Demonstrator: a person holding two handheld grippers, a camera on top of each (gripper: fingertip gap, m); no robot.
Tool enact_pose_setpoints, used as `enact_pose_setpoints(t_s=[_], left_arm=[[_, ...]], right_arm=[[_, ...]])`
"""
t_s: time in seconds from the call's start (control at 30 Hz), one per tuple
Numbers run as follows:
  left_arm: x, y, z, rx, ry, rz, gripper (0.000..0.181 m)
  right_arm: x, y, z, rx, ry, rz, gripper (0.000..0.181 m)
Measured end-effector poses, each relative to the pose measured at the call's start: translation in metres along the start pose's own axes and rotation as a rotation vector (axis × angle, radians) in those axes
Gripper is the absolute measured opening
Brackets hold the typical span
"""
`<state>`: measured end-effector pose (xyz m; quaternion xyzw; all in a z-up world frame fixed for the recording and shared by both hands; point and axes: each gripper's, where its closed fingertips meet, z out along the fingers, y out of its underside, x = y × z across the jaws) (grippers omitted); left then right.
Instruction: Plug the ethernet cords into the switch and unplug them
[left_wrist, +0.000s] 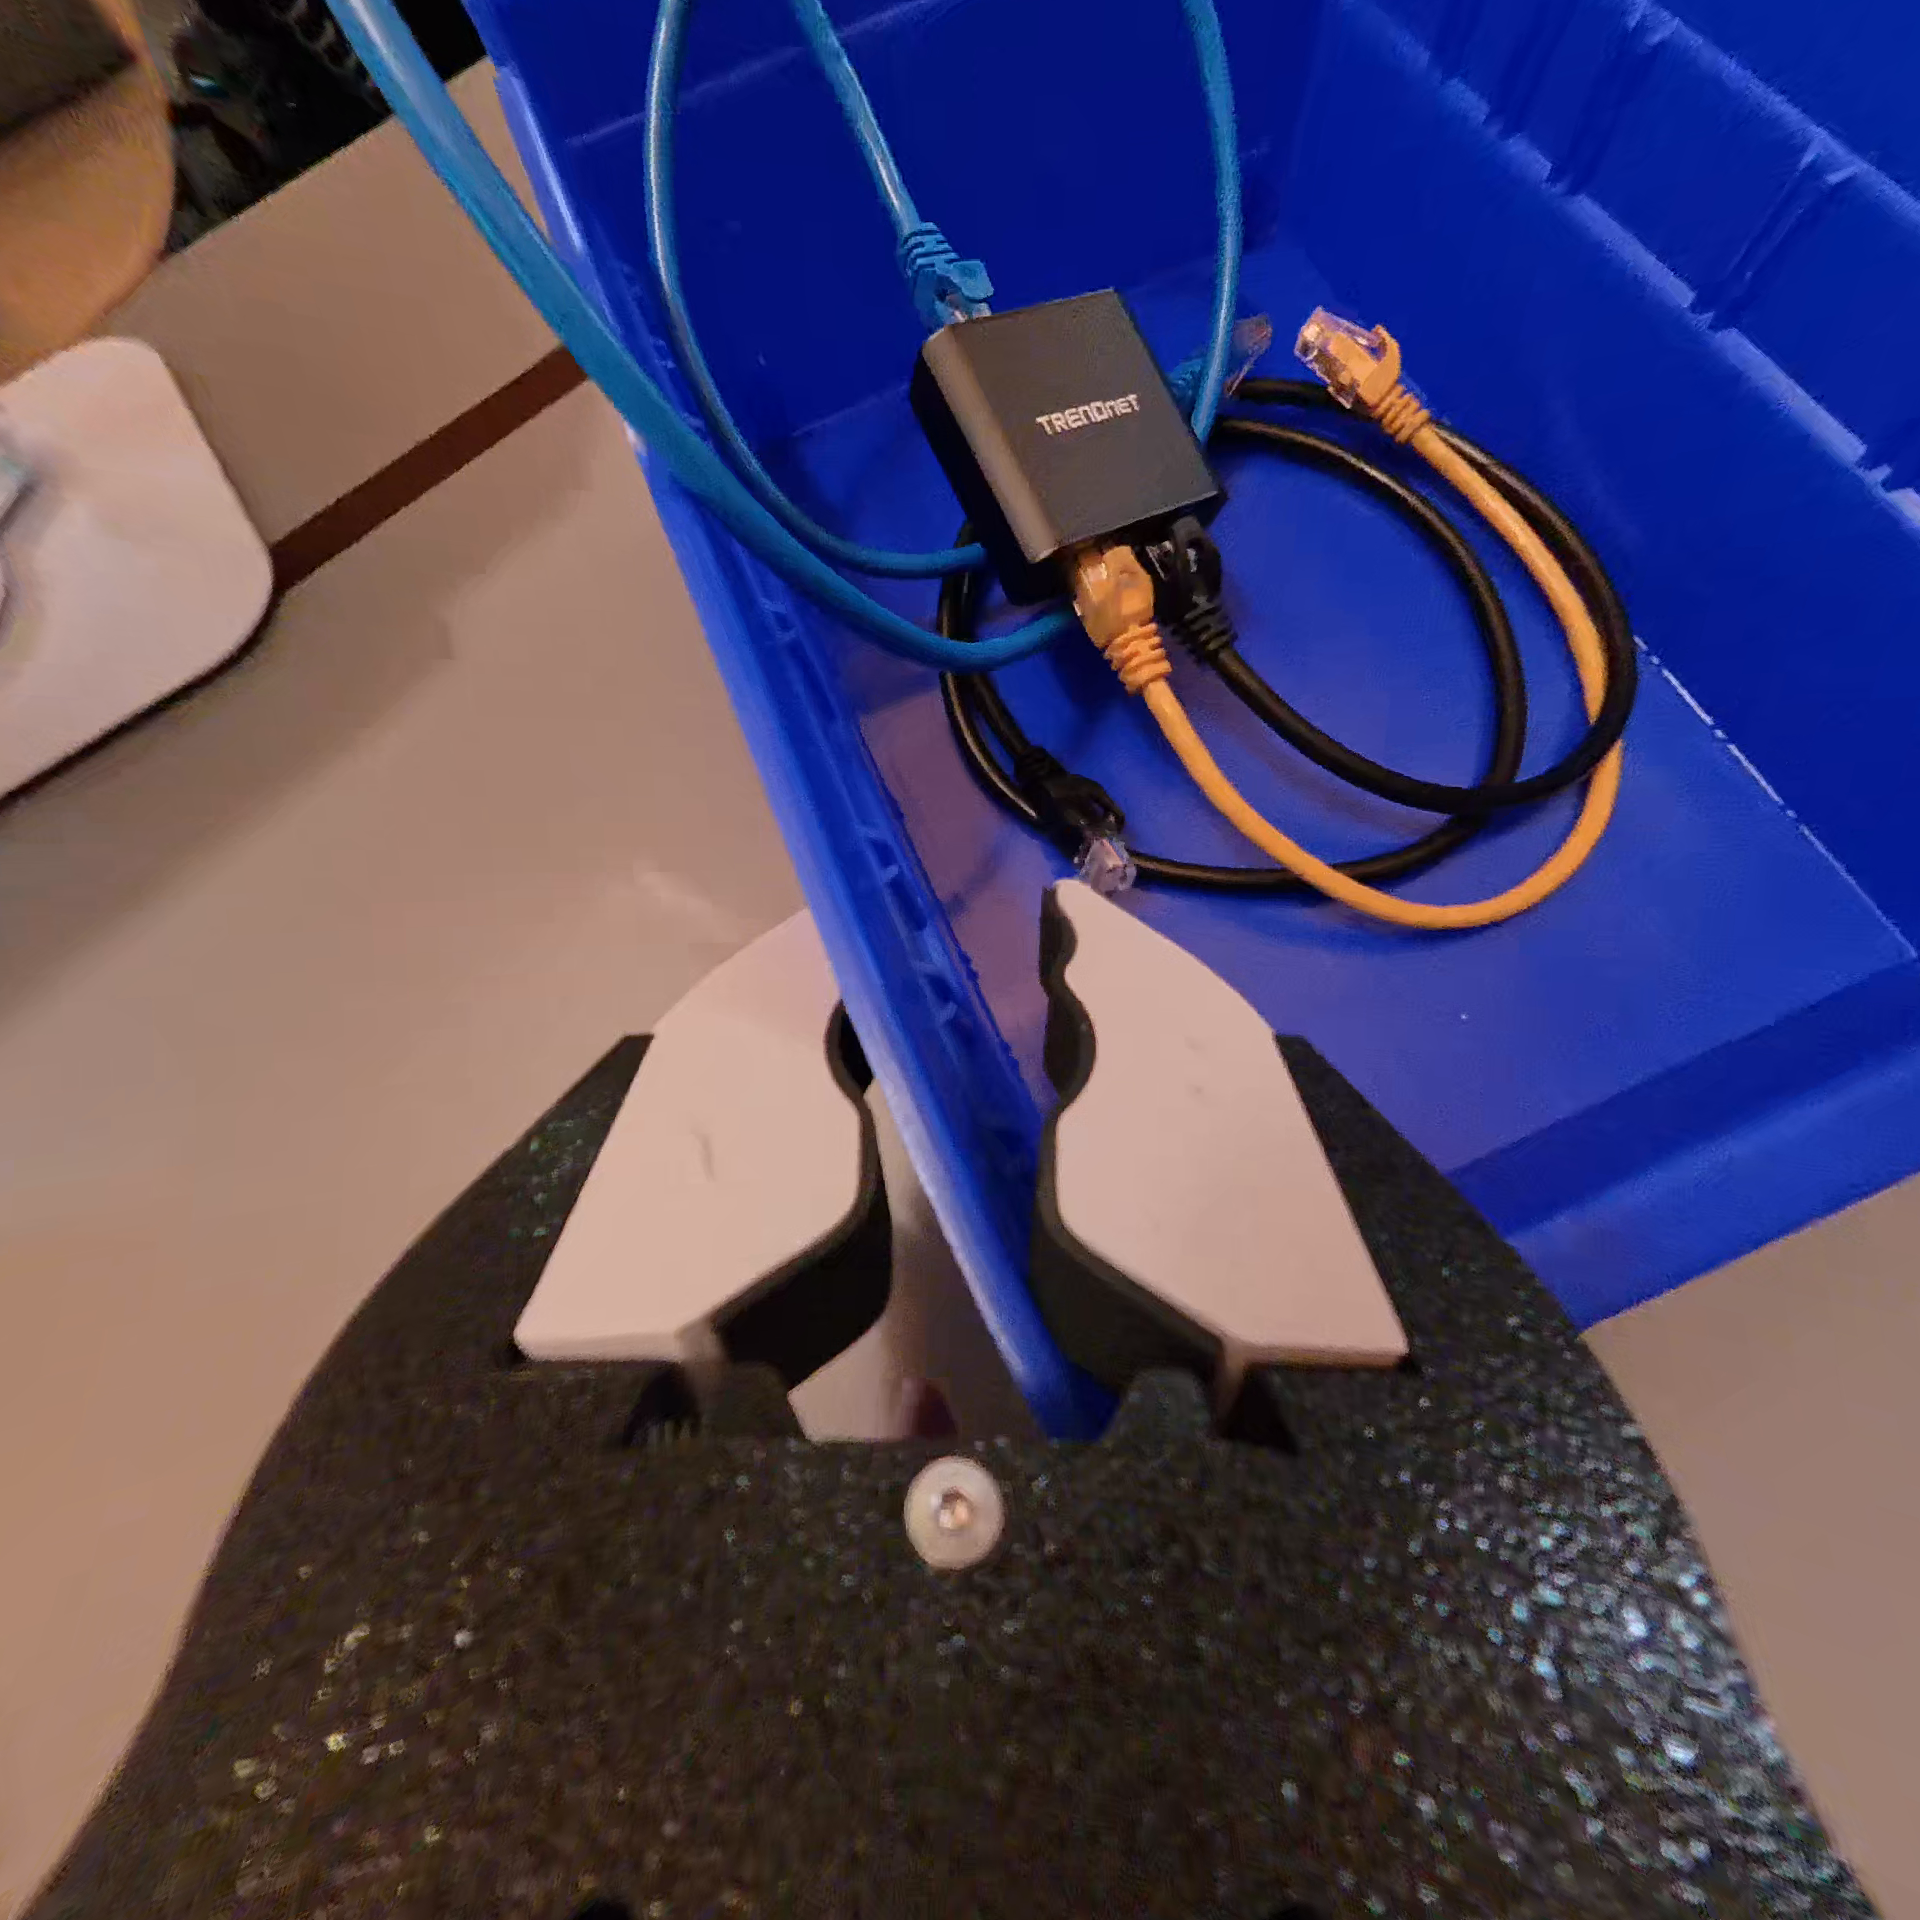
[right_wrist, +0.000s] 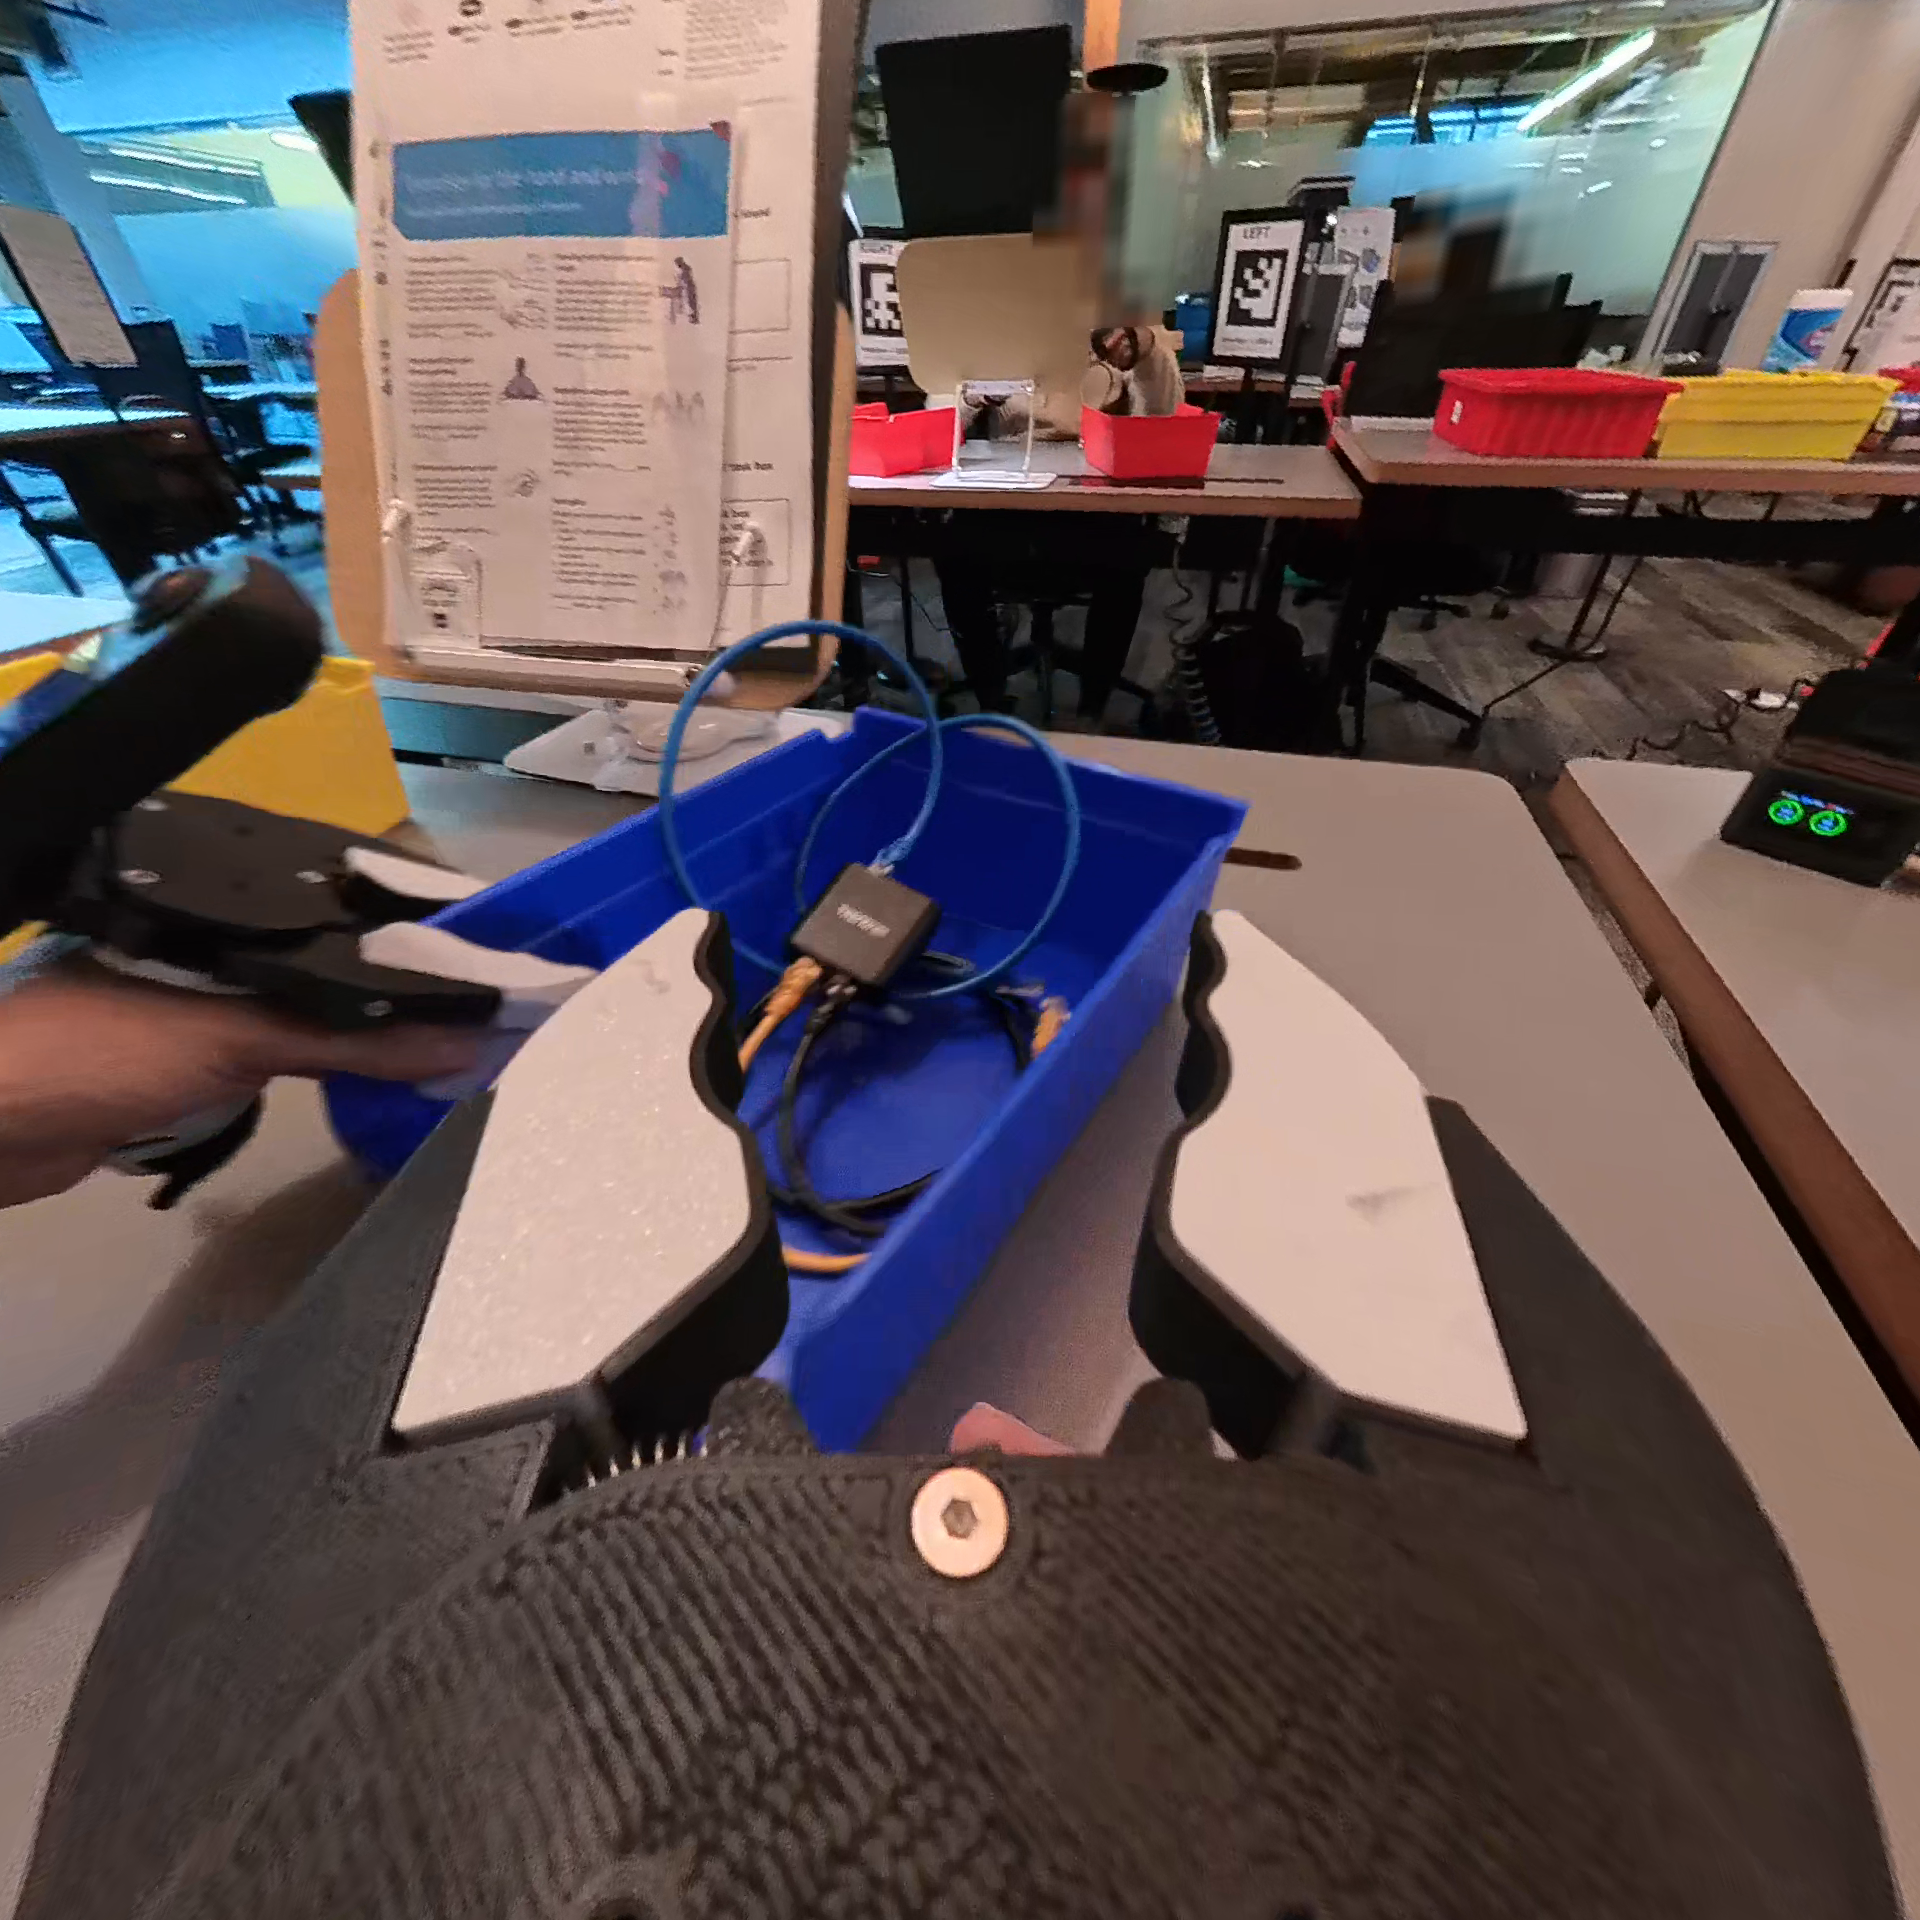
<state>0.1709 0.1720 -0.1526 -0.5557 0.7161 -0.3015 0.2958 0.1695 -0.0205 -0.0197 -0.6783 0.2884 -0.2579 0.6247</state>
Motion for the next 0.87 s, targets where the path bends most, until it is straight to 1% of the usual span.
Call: enact_pose_setpoints(t_s=[0.03,0.1,0.2,0.27,0.37,0.47,0.53,0.6,0.67,0.73,0.77,0.83,0.87], left_arm=[[-0.005,0.014,-0.015,0.002,0.021,0.002,0.027],[-0.015,0.049,-0.055,0.000,0.057,0.028,0.026],[-0.028,0.111,-0.127,0.007,0.101,0.053,0.025],[-0.036,0.155,-0.178,0.003,0.108,0.062,0.025],[-0.048,0.214,-0.250,-0.013,0.091,0.068,0.025],[-0.059,0.262,-0.306,-0.014,0.063,0.036,0.025],[-0.066,0.289,-0.335,-0.012,0.044,0.008,0.025],[-0.076,0.310,-0.360,-0.006,0.029,-0.038,0.025],[-0.086,0.328,-0.382,-0.011,0.000,-0.085,0.025],[-0.099,0.345,-0.402,-0.024,-0.049,-0.131,0.026],[-0.106,0.354,-0.412,-0.029,-0.082,-0.155,0.025],[-0.120,0.372,-0.431,-0.043,-0.162,-0.210,0.026],[-0.126,0.380,-0.441,-0.049,-0.205,-0.244,0.027]], right_arm=[[-0.005,-0.003,-0.001,0.000,-0.017,-0.008,0.083],[-0.014,-0.008,-0.003,-0.002,-0.044,-0.030,0.083],[-0.034,-0.015,-0.002,0.006,-0.084,-0.066,0.083],[-0.054,-0.014,0.004,-0.001,-0.124,-0.078,0.083],[-0.106,-0.008,0.016,-0.017,-0.249,-0.039,0.085],[-0.184,-0.004,0.029,-0.010,-0.422,0.013,0.087],[-0.237,0.004,0.046,-0.038,-0.519,-0.012,0.089],[-0.284,0.009,0.069,-0.089,-0.569,-0.017,0.099],[-0.326,0.009,0.100,-0.090,-0.569,0.025,0.100],[-0.365,0.018,0.129,-0.137,-0.569,0.066,0.102],[-0.383,0.023,0.143,-0.147,-0.564,0.078,0.099],[-0.412,0.037,0.166,-0.158,-0.522,0.092,0.095],[-0.424,0.049,0.175,-0.187,-0.503,0.084,0.093]])
